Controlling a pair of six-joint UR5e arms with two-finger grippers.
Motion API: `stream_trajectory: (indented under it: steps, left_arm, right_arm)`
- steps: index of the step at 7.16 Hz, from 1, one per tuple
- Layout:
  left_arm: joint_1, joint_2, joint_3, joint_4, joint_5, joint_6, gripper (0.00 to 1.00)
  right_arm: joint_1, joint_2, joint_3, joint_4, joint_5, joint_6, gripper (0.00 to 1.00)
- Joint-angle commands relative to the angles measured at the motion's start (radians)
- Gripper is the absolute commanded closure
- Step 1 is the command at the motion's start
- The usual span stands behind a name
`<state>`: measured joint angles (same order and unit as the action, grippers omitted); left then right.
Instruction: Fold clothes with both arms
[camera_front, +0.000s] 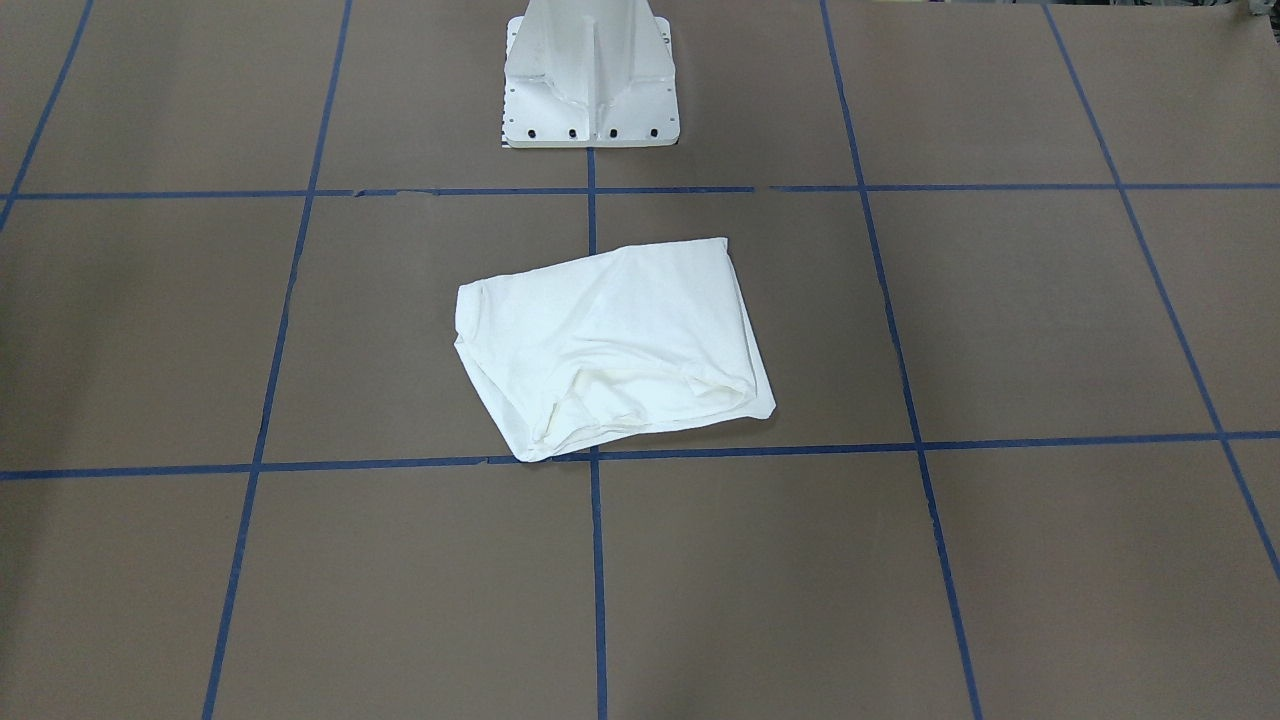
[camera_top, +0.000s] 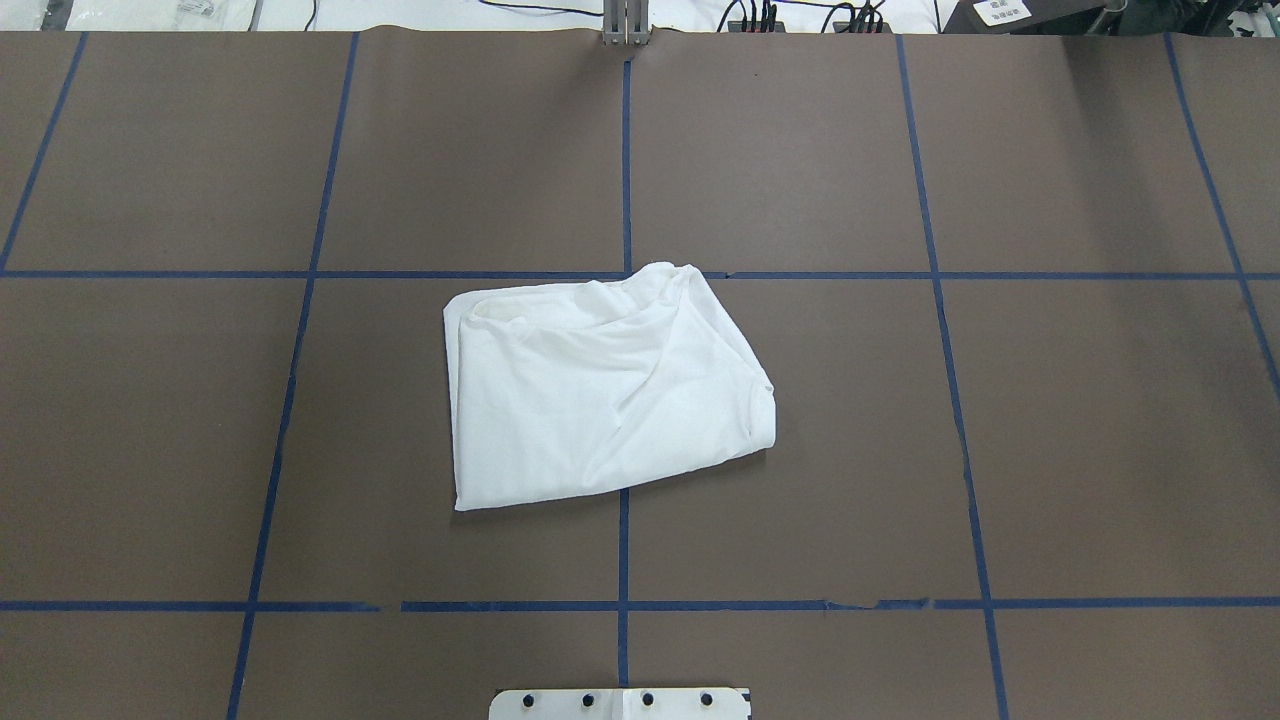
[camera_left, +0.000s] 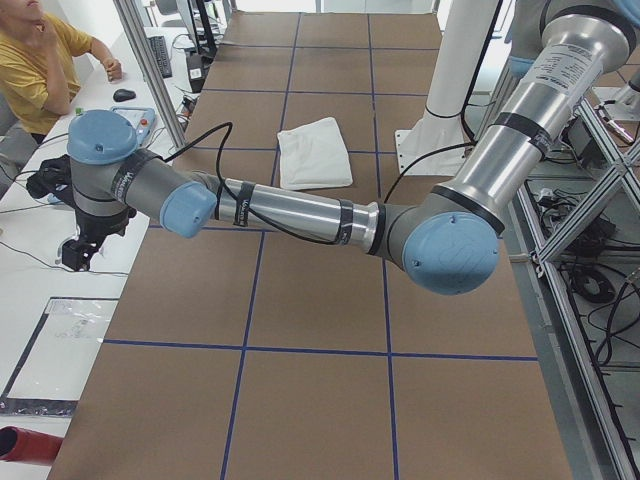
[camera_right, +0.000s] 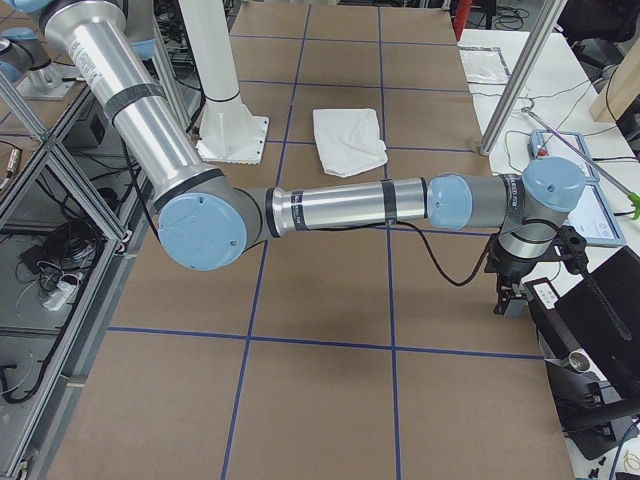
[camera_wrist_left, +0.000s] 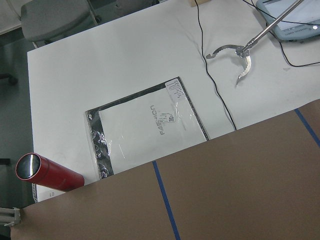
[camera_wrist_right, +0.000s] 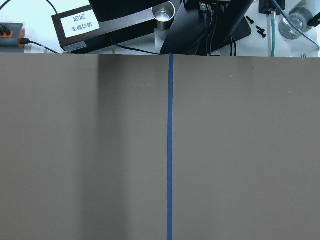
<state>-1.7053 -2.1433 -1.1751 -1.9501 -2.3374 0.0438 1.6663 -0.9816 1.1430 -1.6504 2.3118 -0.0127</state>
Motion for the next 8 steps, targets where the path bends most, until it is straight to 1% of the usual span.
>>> stream_trajectory:
  steps: [1, 2, 3, 4, 5, 6, 8]
  left_arm:
    - [-0.002, 0.051, -0.052, 0.0, 0.0, -0.001, 0.0]
    - [-0.002, 0.098, -0.104, 0.003, 0.0, -0.001, 0.0]
    - [0.0, 0.123, -0.148, 0.043, 0.0, -0.001, 0.0]
    - [-0.002, 0.125, -0.164, 0.089, -0.002, -0.001, 0.0]
    - [0.0, 0.158, -0.202, 0.091, 0.0, -0.001, 0.0]
    - [-0.002, 0.164, -0.218, 0.094, 0.0, -0.001, 0.0]
    - [-0.002, 0.165, -0.221, 0.094, 0.0, -0.001, 0.0]
  right_arm:
    - [0.001, -0.015, 0.009, -0.003, 0.011, -0.003, 0.0]
    - [0.013, -0.056, 0.064, -0.017, 0.023, -0.004, 0.0]
    - [0.001, -0.083, 0.116, -0.061, 0.024, -0.004, 0.0]
    - [0.009, -0.086, 0.121, -0.081, 0.034, -0.006, 0.0]
    - [0.006, -0.101, 0.115, -0.078, 0.047, -0.016, 0.0]
    - [0.004, -0.109, 0.107, -0.08, 0.047, -0.077, 0.0]
    - [0.004, -0.115, 0.116, -0.084, 0.049, -0.089, 0.0]
